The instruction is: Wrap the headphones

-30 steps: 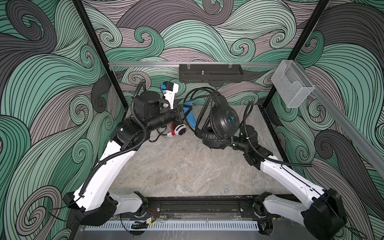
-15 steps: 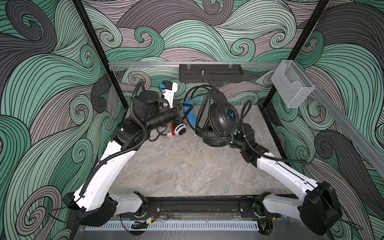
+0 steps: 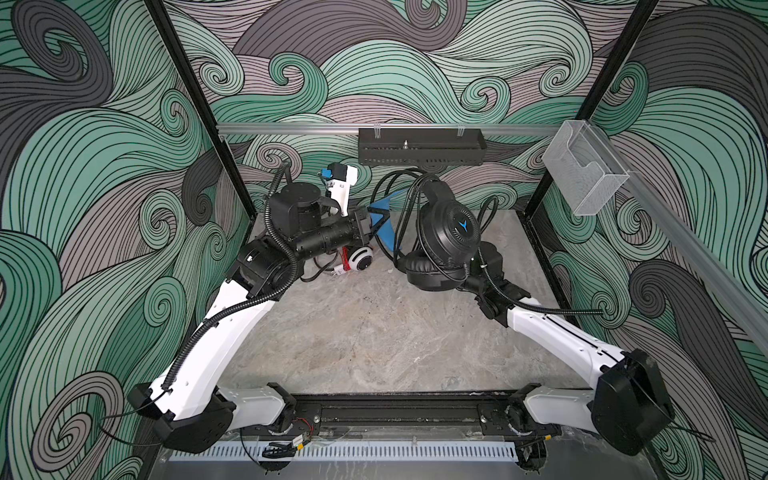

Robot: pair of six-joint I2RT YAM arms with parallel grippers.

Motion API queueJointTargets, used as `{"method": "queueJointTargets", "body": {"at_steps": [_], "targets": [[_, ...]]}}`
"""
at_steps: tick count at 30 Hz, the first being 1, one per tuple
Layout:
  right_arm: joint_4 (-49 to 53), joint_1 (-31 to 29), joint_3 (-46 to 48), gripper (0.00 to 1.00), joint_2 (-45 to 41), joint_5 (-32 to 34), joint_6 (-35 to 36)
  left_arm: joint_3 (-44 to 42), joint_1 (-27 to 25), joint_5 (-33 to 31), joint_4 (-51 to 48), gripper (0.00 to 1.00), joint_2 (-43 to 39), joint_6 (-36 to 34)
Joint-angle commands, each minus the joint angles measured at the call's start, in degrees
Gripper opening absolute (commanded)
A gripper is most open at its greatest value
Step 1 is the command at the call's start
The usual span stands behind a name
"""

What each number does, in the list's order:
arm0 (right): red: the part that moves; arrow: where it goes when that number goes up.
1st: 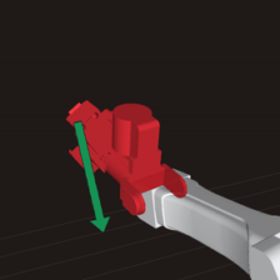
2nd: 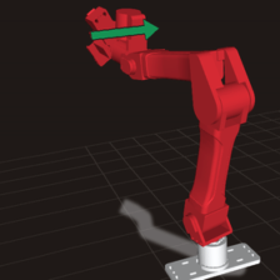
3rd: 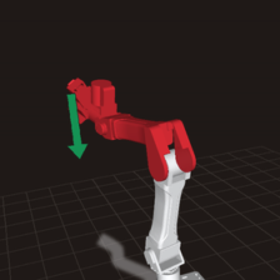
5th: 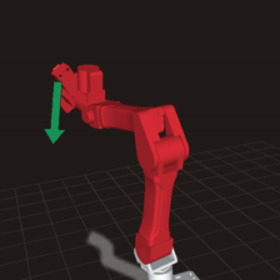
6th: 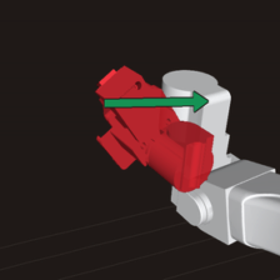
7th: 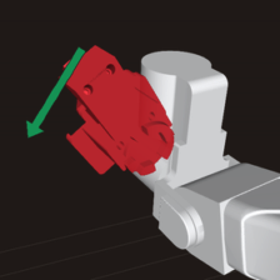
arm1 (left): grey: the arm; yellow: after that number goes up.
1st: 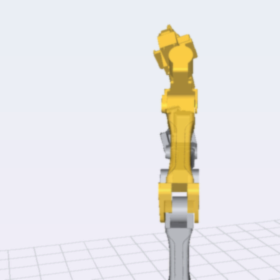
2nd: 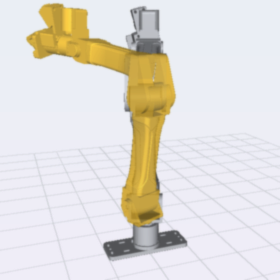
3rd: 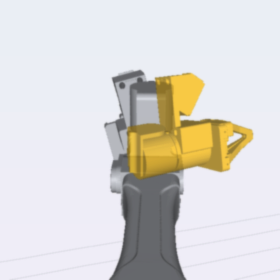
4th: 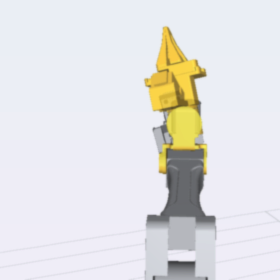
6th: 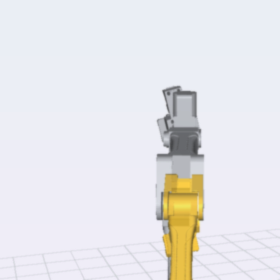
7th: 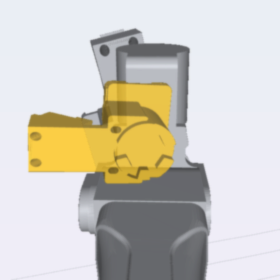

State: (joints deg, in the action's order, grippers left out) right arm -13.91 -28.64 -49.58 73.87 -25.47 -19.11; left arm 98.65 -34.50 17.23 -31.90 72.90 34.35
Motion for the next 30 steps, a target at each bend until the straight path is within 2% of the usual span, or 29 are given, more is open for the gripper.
{"method": "queueJointTargets", "body": {"at_steps": [1,5,9,14,21,23,27,30], "targets": [[-0.7,0.3,-2.2,0.37,-0.2,1.7,-0.3,1.1,0.5,1.8,5.5,0.0,-1.8,3.1],[-0.3,0.3,-2.6,0.36,-0.5,2.8,-0.2,0.5,0.6,1.9,6.0,0.0,-2.1,3.5],[-0.3,0.4,-2.3,0.27,0.0,1.7,-0.2,-0.1,0.6,2.2,6.6,0.0,-2.4,4.0],[-1.1,0.4,-1.8,0.22,0.3,0.4,-0.7,-0.4,0.7,2.3,7.0,0.0,-2.9,4.4],[-0.9,0.3,-1.2,0.07,0.9,-0.8,-1.0,-2.0,0.7,1.1,8.4,0.0,-4.0,5.7],[1.5,-0.2,-1.5,0.0,1.3,-0.4,0.0,-2.0,0.7,-0.1,8.7,0.0,-4.0,6.3],[6.8,-1.0,-1.7,0.0,0.6,1.0,2.8,-2.3,0.7,-6.9,10.3,0.0,-4.3,9.4],[10.0,-1.8,-1.5,0.0,-0.6,4.3,3.7,-2.9,0.8,-12.0,14.7,0.0,-3.5,14.5]]}}
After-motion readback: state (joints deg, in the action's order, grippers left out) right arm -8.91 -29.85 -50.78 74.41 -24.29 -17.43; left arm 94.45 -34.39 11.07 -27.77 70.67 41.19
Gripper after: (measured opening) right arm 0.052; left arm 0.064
